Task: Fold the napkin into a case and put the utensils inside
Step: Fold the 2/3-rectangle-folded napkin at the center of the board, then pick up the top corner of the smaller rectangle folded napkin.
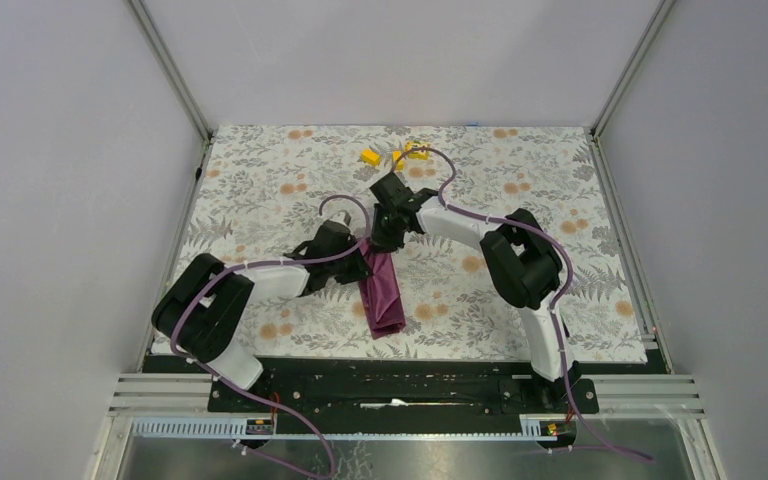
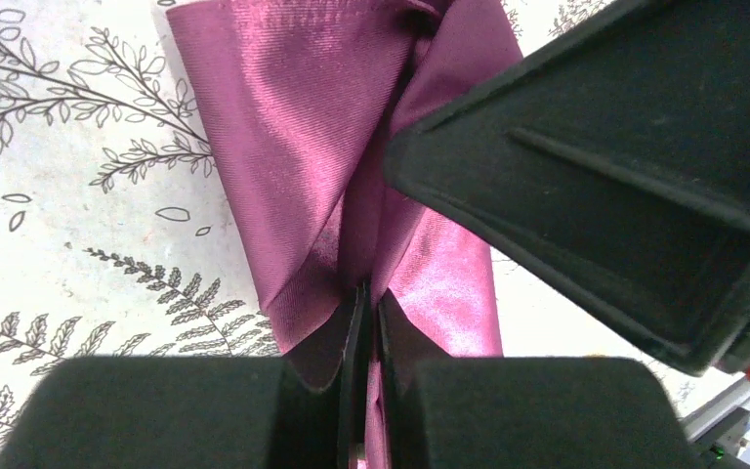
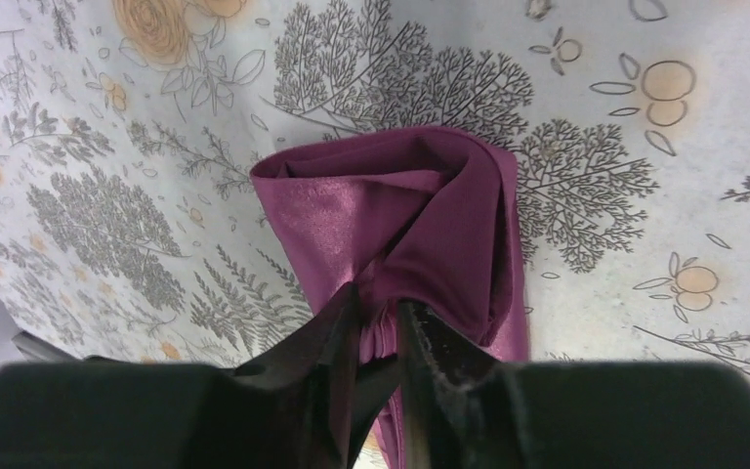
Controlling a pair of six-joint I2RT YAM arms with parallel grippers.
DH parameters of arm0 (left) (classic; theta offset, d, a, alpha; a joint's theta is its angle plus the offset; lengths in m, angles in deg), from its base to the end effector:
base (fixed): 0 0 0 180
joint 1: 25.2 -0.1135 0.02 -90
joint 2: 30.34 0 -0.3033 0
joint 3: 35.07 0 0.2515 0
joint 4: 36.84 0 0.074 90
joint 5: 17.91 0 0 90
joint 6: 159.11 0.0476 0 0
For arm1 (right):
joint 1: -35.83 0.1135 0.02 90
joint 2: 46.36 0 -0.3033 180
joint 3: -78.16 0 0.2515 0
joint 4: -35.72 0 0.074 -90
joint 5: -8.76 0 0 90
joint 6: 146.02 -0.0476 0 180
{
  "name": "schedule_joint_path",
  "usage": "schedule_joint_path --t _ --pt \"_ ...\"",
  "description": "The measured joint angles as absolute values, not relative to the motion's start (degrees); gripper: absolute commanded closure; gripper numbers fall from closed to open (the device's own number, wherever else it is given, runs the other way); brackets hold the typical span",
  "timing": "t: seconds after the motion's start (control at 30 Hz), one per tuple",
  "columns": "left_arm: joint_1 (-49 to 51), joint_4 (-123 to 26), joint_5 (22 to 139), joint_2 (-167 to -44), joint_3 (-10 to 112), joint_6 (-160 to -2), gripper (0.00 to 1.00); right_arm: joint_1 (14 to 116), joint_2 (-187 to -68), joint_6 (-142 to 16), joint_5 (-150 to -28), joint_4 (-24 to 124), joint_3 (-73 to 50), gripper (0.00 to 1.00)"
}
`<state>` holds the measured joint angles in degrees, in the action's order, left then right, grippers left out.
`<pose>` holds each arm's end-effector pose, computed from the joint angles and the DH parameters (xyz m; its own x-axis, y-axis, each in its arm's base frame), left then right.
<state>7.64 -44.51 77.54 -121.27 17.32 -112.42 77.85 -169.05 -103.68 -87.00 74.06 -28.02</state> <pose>0.2543 -0.1695 0.1724 -0.8495 -0.2644 -0.4565 0.0170 0.8512 -0.5246 0.3644 0.3348 0.1981 -0.9331 0.1491 -0.3271 -0.0285 0.8764 0.4808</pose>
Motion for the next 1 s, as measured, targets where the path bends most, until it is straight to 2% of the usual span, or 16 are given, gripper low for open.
schedule_joint_path --t 0.1,0.3,0.5,0.7,0.87,1.0 --pt "7.31 -41.39 77.70 -120.46 15.07 -113.80 0.96 77.87 -168.37 -100.62 -88.70 70.82 -25.59 0.54" --pt "7.22 -38.43 77.78 -119.09 12.38 -114.87 0.99 77.90 -165.03 -96.25 -91.67 66.87 -21.09 0.37" --pt "7.05 -36.53 78.07 -118.30 10.59 -116.16 1.00 77.57 -158.82 -95.70 -95.72 61.49 -14.97 0.24" --pt "7.02 -35.33 78.09 -118.02 9.65 -117.06 1.00 75.75 -152.90 -98.70 -99.37 54.89 -7.23 0.25" --pt "7.02 -34.68 78.11 -118.02 9.32 -117.34 1.00 72.61 -152.81 -101.69 -100.90 50.08 -4.69 0.40" --pt "7.02 -34.70 78.11 -118.02 9.32 -117.45 1.00 70.33 -152.97 -104.95 -101.88 46.56 -1.68 0.41"
